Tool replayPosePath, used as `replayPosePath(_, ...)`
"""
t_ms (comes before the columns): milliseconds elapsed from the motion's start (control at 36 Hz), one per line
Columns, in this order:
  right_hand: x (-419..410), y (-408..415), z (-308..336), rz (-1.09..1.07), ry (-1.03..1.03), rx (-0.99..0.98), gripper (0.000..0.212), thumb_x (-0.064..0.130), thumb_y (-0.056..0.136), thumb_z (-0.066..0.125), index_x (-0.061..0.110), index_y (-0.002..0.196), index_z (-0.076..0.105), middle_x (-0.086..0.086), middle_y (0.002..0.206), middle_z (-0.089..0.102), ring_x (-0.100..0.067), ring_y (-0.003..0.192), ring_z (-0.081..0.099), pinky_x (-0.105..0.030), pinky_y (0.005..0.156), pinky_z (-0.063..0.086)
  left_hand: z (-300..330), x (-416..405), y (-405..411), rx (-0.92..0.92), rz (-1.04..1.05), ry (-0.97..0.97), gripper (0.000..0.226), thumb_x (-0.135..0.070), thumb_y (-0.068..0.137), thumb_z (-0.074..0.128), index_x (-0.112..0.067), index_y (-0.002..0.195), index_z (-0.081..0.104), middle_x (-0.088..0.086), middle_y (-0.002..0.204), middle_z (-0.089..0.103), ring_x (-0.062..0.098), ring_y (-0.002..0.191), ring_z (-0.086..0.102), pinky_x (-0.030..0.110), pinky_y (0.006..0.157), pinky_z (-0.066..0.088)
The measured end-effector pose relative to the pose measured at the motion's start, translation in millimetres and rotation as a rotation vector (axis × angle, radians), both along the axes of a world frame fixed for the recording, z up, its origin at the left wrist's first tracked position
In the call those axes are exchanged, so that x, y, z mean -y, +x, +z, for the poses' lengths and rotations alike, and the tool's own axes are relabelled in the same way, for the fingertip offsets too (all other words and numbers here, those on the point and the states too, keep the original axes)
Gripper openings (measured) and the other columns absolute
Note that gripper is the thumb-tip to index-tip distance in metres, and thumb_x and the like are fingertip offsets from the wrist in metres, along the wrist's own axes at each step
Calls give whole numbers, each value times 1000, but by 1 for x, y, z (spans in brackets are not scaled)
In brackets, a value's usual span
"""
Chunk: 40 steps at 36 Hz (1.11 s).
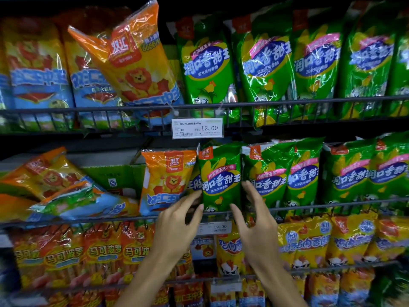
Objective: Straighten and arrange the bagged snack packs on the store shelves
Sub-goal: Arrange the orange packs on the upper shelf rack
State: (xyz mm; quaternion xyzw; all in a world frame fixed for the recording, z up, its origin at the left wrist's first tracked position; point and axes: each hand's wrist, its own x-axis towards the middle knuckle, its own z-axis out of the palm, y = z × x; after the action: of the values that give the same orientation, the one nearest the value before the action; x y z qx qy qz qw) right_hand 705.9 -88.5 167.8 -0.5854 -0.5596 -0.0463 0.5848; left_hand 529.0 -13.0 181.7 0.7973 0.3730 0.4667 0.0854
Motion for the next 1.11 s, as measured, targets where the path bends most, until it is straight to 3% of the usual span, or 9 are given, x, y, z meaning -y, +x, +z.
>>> replayPosePath(194,3,-30,6,193,139,126,59,15,97,67,27,150,44,15,143,57,-2,133,53,-23,108,47,0,13,-37,284,95,278,39,-12,96,68,-11,135,62,-6,133,63,9,128,58,27,108,47)
replayPosePath(278,-14,-48,13,301,-76,78,50,26,100,62,34,147,46,25,142,54,9,132,49,-22,109,45,5,10,-45,338,110,169,57,-11,96,68,-16,149,48,-5,148,45,18,139,48,32,116,40)
replayPosePath(417,-40,-71,23,417,-308,-67,66,33,101,61,32,158,27,31,146,38,17,131,36,-2,104,33,10,-5,-52,293,160,13,69,-37,98,55,-28,158,23,-15,160,20,2,152,16,17,121,18)
replayPosePath(500,-53,-79,26,420,-358,-59,70,36,101,60,26,160,24,26,149,40,7,136,40,-16,111,39,9,-18,-59,265,134,-167,72,-44,100,52,-30,160,17,-10,165,21,8,153,19,29,121,26)
replayPosePath(611,-67,-83,27,352,-340,-36,62,36,102,59,20,155,33,12,135,62,-5,123,59,-28,99,51,14,-23,-56,236,82,-138,58,-30,104,54,-28,154,26,-21,144,36,-23,125,27,-7,96,21)
replayPosePath(722,-72,-88,24,318,-240,-137,53,27,100,65,15,148,45,18,122,66,6,112,62,-18,92,54,12,-20,-53,333,29,-109,53,-20,103,57,-45,138,24,-38,128,33,-41,113,25,-9,89,24)
replayPosePath(806,-66,-93,21,270,-154,-221,51,26,95,71,20,142,53,19,122,68,9,111,63,-18,94,54,0,-21,-57,386,1,-97,53,-28,103,56,-55,136,24,-39,136,33,-33,123,29,-5,96,27)
replayPosePath(917,-57,-99,18,237,-52,-206,46,31,93,74,35,135,55,27,119,67,9,110,64,-20,94,55,-12,-26,-61,502,-55,-135,47,-44,103,53,-42,147,35,-15,136,53,7,131,51,31,107,45)
replayPosePath(1111,-46,-94,30,112,199,-61,59,35,90,74,21,145,55,8,135,65,-4,124,62,-30,100,56,9,-15,-55,582,-202,-125,50,-28,104,55,-19,151,38,-10,137,60,13,131,57,27,105,48)
